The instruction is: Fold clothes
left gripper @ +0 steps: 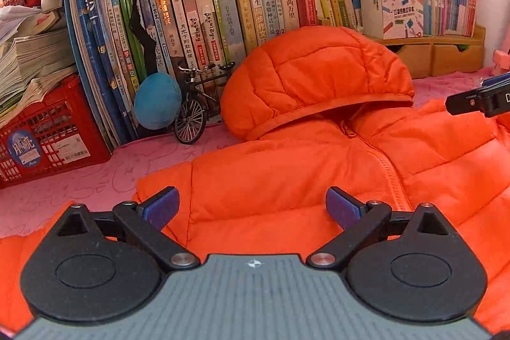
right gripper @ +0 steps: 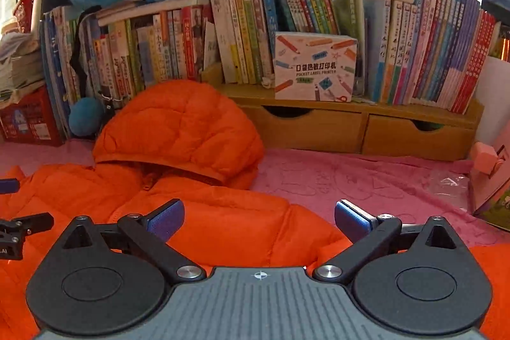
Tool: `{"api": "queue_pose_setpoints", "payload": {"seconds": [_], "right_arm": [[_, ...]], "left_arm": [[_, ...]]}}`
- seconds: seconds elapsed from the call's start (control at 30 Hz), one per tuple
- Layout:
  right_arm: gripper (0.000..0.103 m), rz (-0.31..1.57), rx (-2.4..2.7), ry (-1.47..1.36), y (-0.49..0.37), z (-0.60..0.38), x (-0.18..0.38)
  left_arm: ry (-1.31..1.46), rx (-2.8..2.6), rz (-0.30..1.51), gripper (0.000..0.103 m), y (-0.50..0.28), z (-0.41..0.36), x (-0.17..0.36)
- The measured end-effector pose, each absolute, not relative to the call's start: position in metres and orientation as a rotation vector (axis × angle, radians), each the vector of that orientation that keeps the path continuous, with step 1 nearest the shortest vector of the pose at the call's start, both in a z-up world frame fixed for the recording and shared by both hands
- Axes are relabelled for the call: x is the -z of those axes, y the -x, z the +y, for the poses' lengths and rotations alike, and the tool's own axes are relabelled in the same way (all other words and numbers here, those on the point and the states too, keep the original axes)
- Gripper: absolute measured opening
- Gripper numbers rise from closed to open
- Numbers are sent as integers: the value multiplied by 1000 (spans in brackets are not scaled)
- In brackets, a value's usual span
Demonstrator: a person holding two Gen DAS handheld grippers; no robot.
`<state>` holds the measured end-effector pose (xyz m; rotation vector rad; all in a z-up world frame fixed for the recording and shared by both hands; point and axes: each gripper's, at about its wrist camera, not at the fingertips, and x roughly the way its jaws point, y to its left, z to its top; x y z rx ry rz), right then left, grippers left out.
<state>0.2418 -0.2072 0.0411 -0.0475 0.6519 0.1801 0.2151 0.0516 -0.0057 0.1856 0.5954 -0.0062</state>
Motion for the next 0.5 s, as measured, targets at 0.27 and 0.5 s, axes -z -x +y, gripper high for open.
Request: {"api": "queue_pose_setpoints", "payload": {"seconds": [0.27,0.5], "right_arm": [[103,812,-309,190,-306,-164,16],[84,776,-428,156,-302,-162,24]], "left_arm": [[-144,134,654,103,-279,126,12],[-58,221,794,103,-296,149,43]]}}
